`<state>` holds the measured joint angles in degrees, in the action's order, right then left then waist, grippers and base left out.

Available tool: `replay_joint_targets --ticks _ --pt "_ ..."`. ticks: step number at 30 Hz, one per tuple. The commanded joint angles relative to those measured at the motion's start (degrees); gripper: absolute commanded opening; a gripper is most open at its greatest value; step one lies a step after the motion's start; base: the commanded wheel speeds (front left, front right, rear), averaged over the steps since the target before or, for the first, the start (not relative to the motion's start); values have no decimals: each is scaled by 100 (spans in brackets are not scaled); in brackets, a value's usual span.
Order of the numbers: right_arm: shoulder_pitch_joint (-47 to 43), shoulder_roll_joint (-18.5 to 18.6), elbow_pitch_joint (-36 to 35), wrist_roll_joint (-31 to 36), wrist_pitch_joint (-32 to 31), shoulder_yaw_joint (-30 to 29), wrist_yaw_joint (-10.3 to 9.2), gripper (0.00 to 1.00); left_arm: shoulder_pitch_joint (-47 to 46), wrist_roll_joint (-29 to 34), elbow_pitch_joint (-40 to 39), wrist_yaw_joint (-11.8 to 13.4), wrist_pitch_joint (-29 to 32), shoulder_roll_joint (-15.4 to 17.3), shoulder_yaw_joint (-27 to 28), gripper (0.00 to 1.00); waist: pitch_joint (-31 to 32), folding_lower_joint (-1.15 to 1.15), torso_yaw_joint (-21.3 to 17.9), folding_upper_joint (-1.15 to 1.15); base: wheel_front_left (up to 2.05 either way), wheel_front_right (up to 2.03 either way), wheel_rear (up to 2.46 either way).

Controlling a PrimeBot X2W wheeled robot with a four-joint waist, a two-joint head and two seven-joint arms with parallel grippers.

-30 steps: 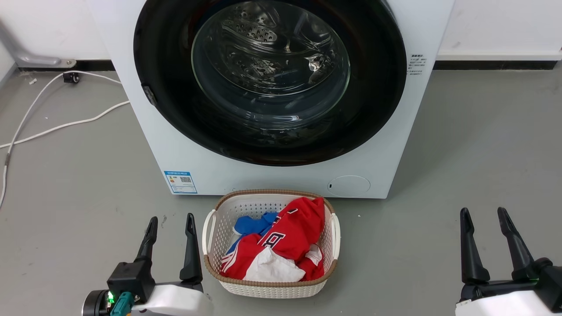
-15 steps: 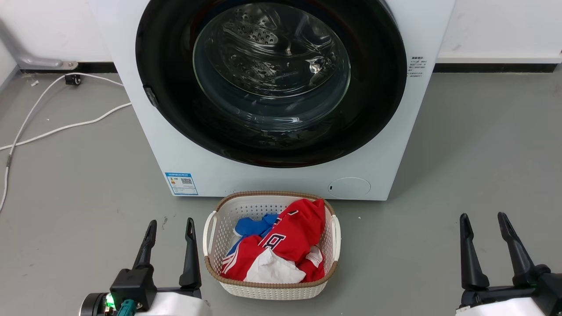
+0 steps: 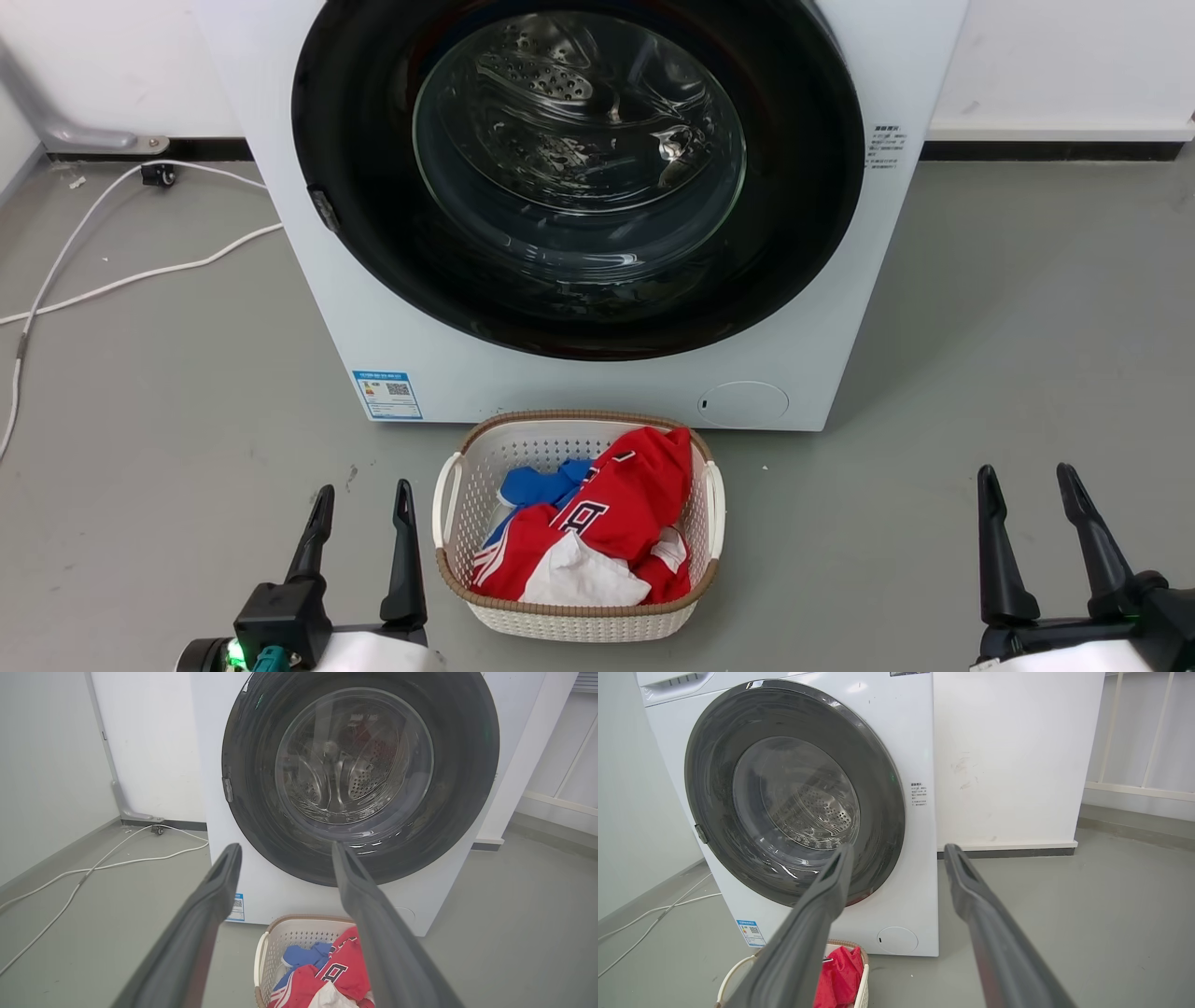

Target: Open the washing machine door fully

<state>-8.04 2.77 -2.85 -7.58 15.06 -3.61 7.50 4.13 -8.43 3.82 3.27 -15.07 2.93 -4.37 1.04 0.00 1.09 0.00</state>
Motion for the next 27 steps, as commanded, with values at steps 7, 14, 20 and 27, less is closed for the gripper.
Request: replay_joint_targets --ticks 7,14,20,27 --pt "-25 19 52 -9 17 27 -1 100 31 -20 39 29 -16 -5 4 100 22 0 -10 0 0 0 0" --pt "-6 18 69 -133 17 83 -1 0 33 -6 27 67 -16 -5 -7 100 10 0 -7 0 0 0 0" --pt "94 17 148 -1072 16 68 -1 0 43 -27 6 94 -16 -5 -17 100 -5 0 -6 0 0 0 0" --pt "260 24 633 -4351 16 471 -1 0 26 -19 -6 97 -16 -4 -6 100 -22 0 1 0 0 0 0"
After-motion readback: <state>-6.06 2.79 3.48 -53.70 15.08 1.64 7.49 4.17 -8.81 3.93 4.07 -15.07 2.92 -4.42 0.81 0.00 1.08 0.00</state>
